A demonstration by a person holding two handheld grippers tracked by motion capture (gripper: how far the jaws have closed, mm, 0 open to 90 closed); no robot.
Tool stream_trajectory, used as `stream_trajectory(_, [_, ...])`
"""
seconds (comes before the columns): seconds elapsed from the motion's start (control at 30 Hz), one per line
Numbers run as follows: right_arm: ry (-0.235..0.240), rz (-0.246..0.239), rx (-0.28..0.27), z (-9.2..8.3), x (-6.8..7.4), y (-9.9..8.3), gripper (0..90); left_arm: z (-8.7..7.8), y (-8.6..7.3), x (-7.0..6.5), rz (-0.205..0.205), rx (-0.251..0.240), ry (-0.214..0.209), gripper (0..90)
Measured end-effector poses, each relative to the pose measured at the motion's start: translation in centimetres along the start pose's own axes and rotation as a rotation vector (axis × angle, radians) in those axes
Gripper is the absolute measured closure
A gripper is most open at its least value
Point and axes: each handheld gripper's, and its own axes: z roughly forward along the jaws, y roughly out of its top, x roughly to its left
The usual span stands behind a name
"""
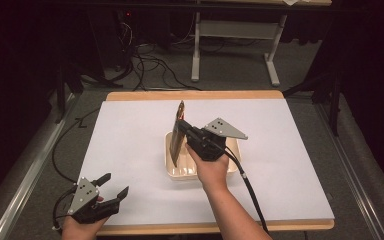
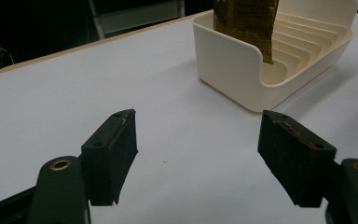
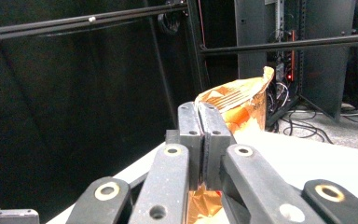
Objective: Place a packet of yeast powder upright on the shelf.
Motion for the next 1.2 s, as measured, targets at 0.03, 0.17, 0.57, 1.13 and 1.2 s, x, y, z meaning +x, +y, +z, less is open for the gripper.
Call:
stream_trajectory(0.03, [-0.003,-0.004,0.003,0.1,0.1,-0.1,90.0,0.0,0.0,0.0,-0.002,-0.002,0.001,28.8])
stream_trajectory(0.17, [-0.002,-0.010,0.019,0.6,0.2,-0.5,90.0,0.0,0.0,0.1,-0.002,-0.002,0.002,28.8])
stream_trajectory(0.57, [-0.011,-0.007,0.061,1.3,0.0,-2.3,90.0,0.0,0.0,0.1,-0.002,0.000,-0.002,28.8])
stream_trajectory(1.13, [-0.012,0.002,0.093,1.0,-0.5,-4.5,89.0,0.2,0.0,-0.1,0.007,0.007,-0.008,28.8])
stream_trajectory(1.2, [-0.011,0.000,0.094,1.0,-0.5,-4.5,88.9,0.2,0.0,-0.1,0.006,0.008,-0.007,28.8])
